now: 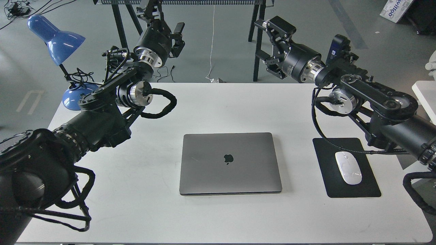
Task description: Close notebook with right arm
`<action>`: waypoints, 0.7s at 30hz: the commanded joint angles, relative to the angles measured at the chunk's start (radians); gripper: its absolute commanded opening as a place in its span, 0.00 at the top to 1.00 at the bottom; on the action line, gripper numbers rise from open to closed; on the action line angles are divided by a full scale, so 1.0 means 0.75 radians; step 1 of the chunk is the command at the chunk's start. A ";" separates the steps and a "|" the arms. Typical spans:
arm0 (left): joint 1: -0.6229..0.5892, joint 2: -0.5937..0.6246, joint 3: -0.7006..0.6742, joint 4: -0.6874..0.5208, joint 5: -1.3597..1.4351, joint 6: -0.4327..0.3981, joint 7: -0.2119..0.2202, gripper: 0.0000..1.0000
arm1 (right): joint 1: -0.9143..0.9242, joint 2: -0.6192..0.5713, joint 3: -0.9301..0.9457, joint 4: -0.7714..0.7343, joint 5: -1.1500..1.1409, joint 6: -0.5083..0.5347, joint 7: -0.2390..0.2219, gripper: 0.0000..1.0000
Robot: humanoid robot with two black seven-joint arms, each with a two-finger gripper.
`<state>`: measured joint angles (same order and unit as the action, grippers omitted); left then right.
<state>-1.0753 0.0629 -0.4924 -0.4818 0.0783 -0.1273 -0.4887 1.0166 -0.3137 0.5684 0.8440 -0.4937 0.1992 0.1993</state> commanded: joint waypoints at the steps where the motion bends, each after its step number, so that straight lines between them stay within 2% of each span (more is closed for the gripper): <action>1: 0.000 0.000 0.000 0.000 0.000 0.000 0.000 0.00 | -0.003 0.001 0.097 -0.035 0.006 0.000 0.002 0.00; 7: 0.000 0.000 0.000 -0.002 0.000 0.000 0.000 0.00 | -0.026 -0.001 0.181 -0.037 0.181 0.006 0.006 0.00; 13: 0.000 0.000 0.000 -0.002 0.000 0.000 0.000 0.00 | -0.059 -0.007 0.214 -0.039 0.376 0.074 0.012 0.00; 21: 0.000 0.000 0.000 -0.002 0.000 0.000 0.000 0.00 | -0.206 -0.023 0.365 0.004 0.413 0.145 0.012 0.00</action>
<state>-1.0753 0.0629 -0.4924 -0.4826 0.0783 -0.1273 -0.4887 0.8907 -0.3224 0.8090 0.8320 -0.1852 0.2890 0.2086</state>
